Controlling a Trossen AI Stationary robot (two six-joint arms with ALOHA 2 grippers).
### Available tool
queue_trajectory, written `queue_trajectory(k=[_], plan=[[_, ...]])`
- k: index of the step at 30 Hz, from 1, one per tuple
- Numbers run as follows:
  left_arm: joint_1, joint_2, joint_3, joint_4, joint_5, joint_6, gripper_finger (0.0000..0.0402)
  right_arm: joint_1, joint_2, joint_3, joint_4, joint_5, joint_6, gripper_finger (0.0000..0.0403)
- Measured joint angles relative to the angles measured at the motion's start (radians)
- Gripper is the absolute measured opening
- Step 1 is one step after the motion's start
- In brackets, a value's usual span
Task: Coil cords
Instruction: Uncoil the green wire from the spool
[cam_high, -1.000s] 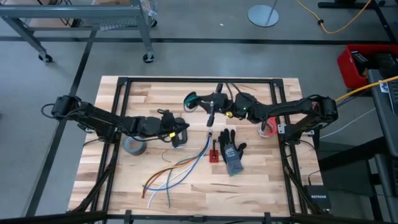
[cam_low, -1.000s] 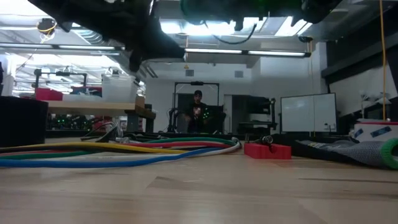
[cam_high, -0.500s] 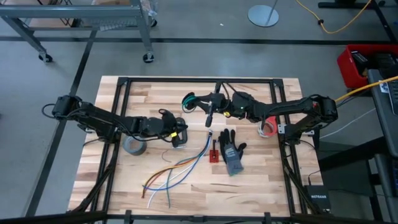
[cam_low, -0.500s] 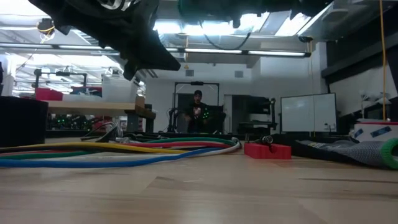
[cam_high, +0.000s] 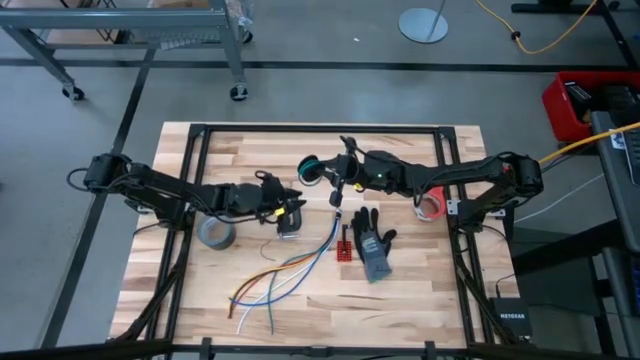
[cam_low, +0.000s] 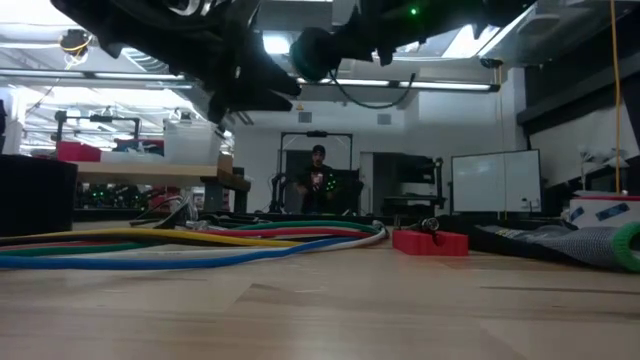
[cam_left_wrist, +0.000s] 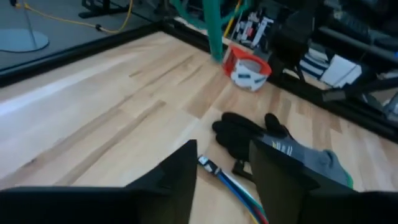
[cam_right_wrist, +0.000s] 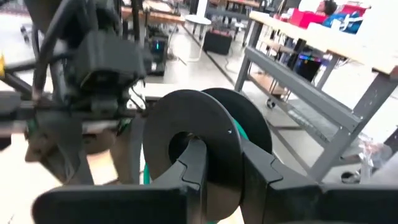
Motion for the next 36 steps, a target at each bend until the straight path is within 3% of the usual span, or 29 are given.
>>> queue_trajectory(k=[5, 19, 23, 30, 36], plan=[[0.025, 0.000, 0.000, 0.038, 0.000, -0.007, 0.0165, 0.000, 0.000, 0.000, -0.057, -0.008, 0.001, 0.0057], [0.051, 0.000, 0.000, 0.178, 0.001, 0.059, 0.0164, 0.000, 0.000, 0.000, -0.060, -0.052, 0.003, 0.0057], [0.051, 0.000, 0.000, 0.178, -0.001, 0.074, 0.0131, 0.000, 0.000, 0.000, -0.059, -0.053, 0.004, 0.0057], [0.051, 0.000, 0.000, 0.186, -0.001, 0.096, 0.0020, 0.000, 0.000, 0.000, -0.057, -0.054, 0.027, 0.0057], [0.041, 0.000, 0.000, 0.185, -0.003, 0.082, 0.0010, 0.000, 0.000, 0.000, -0.037, -0.013, 0.030, 0.0057]])
